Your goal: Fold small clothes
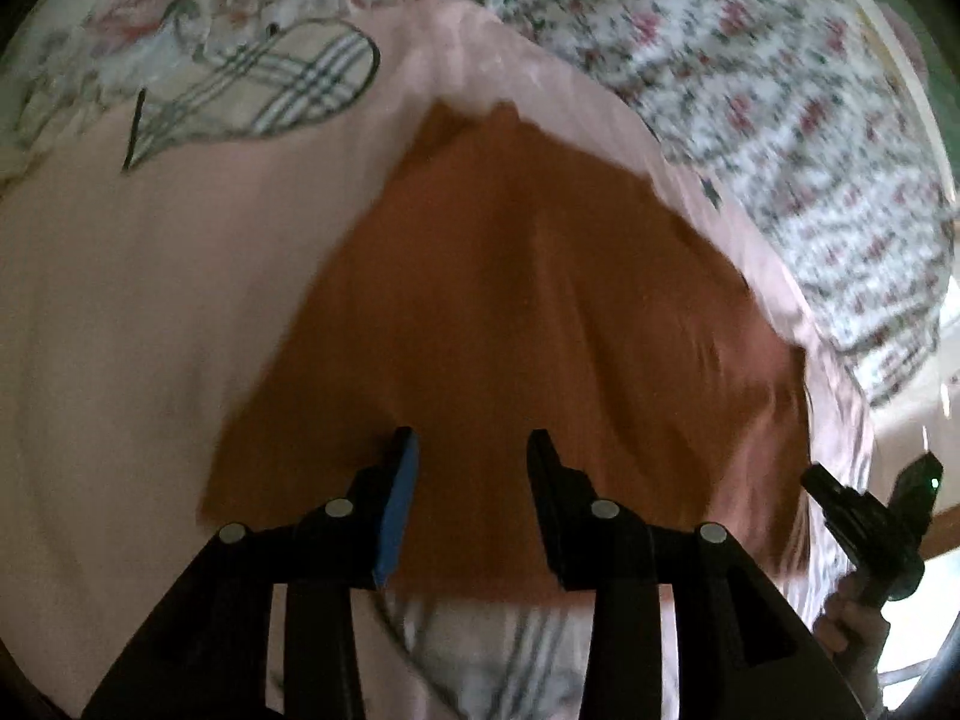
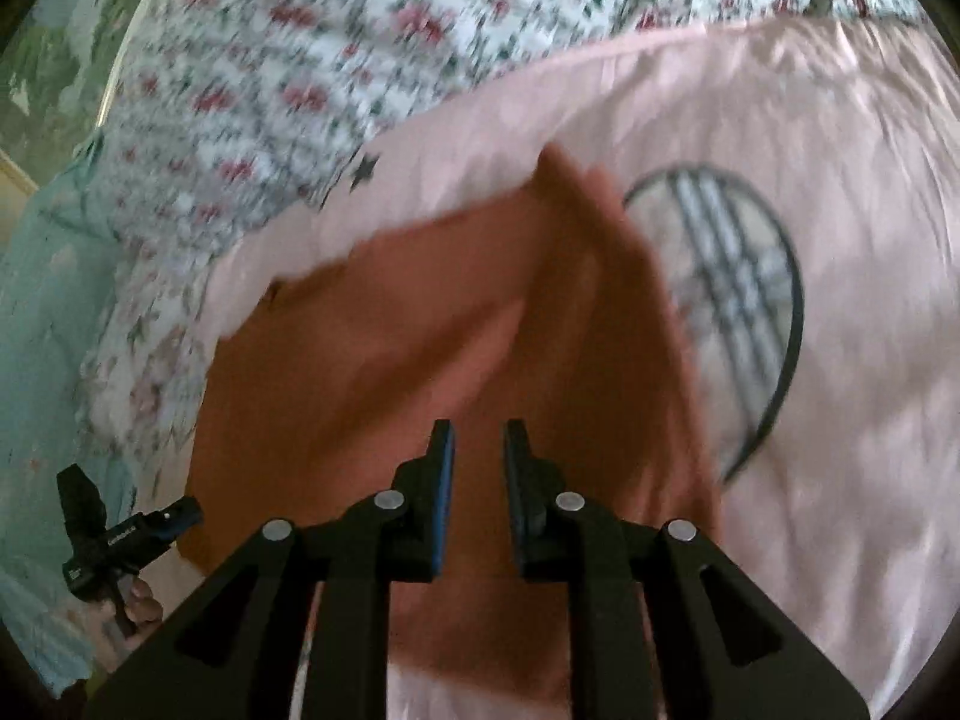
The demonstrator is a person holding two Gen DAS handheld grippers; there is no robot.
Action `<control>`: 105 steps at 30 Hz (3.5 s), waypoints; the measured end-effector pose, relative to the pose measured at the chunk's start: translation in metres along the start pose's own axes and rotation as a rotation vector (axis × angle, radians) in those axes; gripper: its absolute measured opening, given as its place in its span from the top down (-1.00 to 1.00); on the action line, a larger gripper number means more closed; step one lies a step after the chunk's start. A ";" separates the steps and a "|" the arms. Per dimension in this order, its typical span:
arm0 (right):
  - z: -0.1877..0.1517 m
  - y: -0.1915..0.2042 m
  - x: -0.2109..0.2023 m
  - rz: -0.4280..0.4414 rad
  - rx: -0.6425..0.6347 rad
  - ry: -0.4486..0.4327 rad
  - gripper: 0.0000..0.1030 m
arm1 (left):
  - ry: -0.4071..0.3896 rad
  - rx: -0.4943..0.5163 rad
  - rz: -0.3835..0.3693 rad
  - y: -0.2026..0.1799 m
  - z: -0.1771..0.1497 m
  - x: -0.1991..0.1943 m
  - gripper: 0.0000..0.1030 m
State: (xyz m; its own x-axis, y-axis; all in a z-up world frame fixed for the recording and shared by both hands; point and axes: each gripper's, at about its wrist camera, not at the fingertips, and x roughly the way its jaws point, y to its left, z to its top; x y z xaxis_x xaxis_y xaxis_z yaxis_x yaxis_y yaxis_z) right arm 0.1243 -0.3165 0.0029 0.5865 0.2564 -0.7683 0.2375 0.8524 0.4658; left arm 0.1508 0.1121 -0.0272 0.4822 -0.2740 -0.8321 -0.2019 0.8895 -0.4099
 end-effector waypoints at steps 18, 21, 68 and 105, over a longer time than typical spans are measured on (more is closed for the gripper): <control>-0.073 0.031 -0.009 0.006 0.004 0.093 0.27 | 0.072 -0.084 -0.095 0.009 -0.068 -0.010 -0.17; -0.070 0.033 -0.009 0.013 -0.004 0.097 0.22 | 0.067 -0.124 -0.094 0.012 -0.062 -0.002 -0.18; 0.070 0.053 0.129 0.402 0.050 0.360 -0.42 | -0.034 0.443 -0.040 -0.211 -0.049 0.056 0.80; 0.105 -0.062 0.047 0.085 -0.125 0.145 0.42 | 0.191 0.593 -0.290 -0.319 -0.097 0.099 -0.14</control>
State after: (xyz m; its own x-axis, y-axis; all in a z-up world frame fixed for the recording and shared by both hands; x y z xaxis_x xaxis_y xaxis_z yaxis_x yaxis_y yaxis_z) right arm 0.2186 -0.4049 -0.0161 0.4802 0.3852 -0.7880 0.0884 0.8726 0.4804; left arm 0.1807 -0.2347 -0.0152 0.2768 -0.5424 -0.7932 0.4398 0.8054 -0.3973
